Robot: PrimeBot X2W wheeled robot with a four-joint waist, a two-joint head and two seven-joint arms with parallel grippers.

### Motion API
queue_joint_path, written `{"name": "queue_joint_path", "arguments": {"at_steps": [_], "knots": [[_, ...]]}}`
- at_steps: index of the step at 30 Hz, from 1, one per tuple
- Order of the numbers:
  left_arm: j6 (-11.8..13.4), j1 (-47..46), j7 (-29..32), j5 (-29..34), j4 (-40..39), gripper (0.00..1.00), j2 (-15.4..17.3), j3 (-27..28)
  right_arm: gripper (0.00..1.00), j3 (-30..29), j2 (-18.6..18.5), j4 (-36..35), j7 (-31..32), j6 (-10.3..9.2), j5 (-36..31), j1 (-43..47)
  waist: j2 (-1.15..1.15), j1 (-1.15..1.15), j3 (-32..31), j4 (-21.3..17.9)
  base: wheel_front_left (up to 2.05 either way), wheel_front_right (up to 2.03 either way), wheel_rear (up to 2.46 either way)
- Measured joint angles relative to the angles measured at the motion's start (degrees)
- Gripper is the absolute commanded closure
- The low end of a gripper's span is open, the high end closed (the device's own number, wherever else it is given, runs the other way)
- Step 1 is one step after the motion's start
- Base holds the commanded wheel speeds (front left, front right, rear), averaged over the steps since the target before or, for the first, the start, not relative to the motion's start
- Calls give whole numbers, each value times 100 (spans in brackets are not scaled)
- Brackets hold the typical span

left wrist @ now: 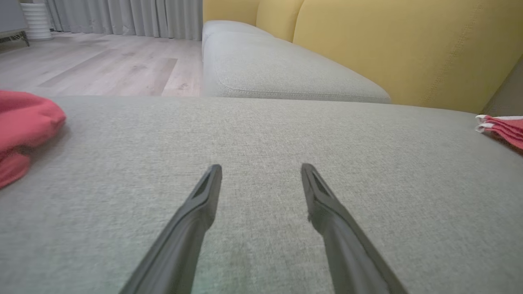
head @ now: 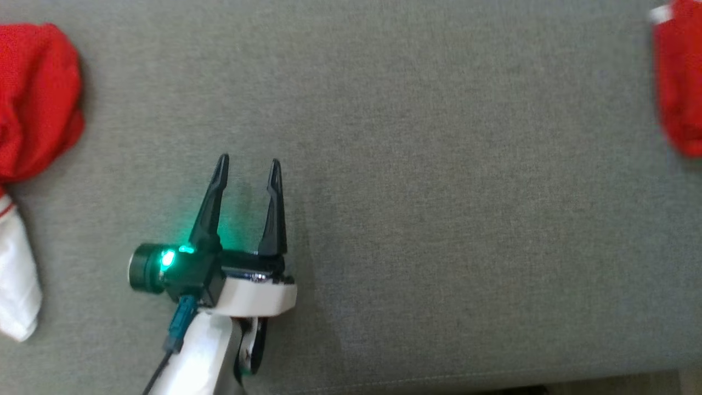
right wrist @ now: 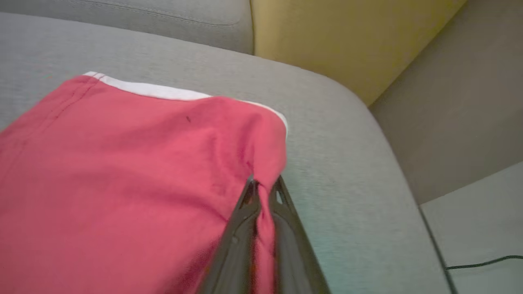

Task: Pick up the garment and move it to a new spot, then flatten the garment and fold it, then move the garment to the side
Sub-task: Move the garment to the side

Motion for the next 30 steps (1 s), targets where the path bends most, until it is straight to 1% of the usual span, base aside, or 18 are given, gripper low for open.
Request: {"name": "queue_joint_path", "arguments": {"at_steps": [3, 4, 5, 6, 7, 12, 14, 15, 18, 21, 24, 25, 26, 28, 30], "knots": [[-1, -140, 0, 2, -11, 0, 0, -58, 100, -116, -218, 175, -194, 0, -205, -220, 0, 0, 189, -65, 0, 0, 0], [-1, -140, 0, 2, -11, 0, 0, -58, 100, -116, -218, 175, -194, 0, -205, -220, 0, 0, 189, -65, 0, 0, 0], [-1, -181, 0, 3, -15, 0, -1, -76, 100, -213, -232, 280, -328, 0, -411, -414, 0, 0, 252, -109, 0, 0, 0], [-1, -194, 0, 3, -15, 0, 0, -79, 63, -258, -231, 333, -372, 0, -530, -499, 0, 0, 267, -124, 0, 0, 0], [-1, -212, 0, 2, -14, 0, -1, -90, 0, -318, -230, 422, -421, 0, -653, -571, 0, 0, 269, -126, 0, 0, 0], [-38, -232, 0, 0, 8, 0, -1, -118, 0, -949, -93, 875, -573, 0, -1373, -799, 0, -1, 144, -69, 0, 0, 0], [-36, -229, 0, -2, 32, 0, -1, -115, 0, -1394, 130, 679, -579, 0, -1745, -800, 0, -1, 38, -51, 0, 0, 0], [-34, -222, 0, -7, 46, 0, -1, -107, 0, -1622, 301, 514, -580, 0, -1904, -777, 0, -1, -30, -44, 0, 0, 0], [-33, -148, 0, -103, 142, 0, -2, -73, 0, -2189, 1057, -183, -587, 0, -2275, -435, 0, -1, -302, -26, 0, 0, 0], [-35, 126, 0, -207, 244, 0, -3, -11, 0, -2509, 2022, -1040, -586, 0, -2579, 456, 0, -2, -669, -5, 0, 0, 0], [-41, 444, 0, -300, 422, 0, -1, 94, 0, -2586, 2939, -1695, -586, 0, -2661, 1573, 0, -2, -1108, 28, 0, 0, 0], [-41, 533, 0, -346, 485, 0, -1, 107, 0, -2509, 3205, -1882, -584, 0, -2692, 1936, 0, -3, -1268, 44, 0, 0, 0], [-42, 694, 0, -422, 603, 0, -1, 110, 0, -2306, 3631, -2158, -586, 0, -2809, 2553, 0, -3, -1594, 82, 0, 0, 0], [-51, 856, 0, -471, 709, 0, -1, 110, 0, -2235, 3972, -2349, -584, 0, -2820, 3008, 0, -3, -1927, 131, 0, 0, 0], [-97, 1028, 0, -474, 776, 0, -1, 108, 0, -2234, 4202, -2484, -584, 0, -2826, 3350, 0, -4, -2257, 195, 0, 0, 0]]}}
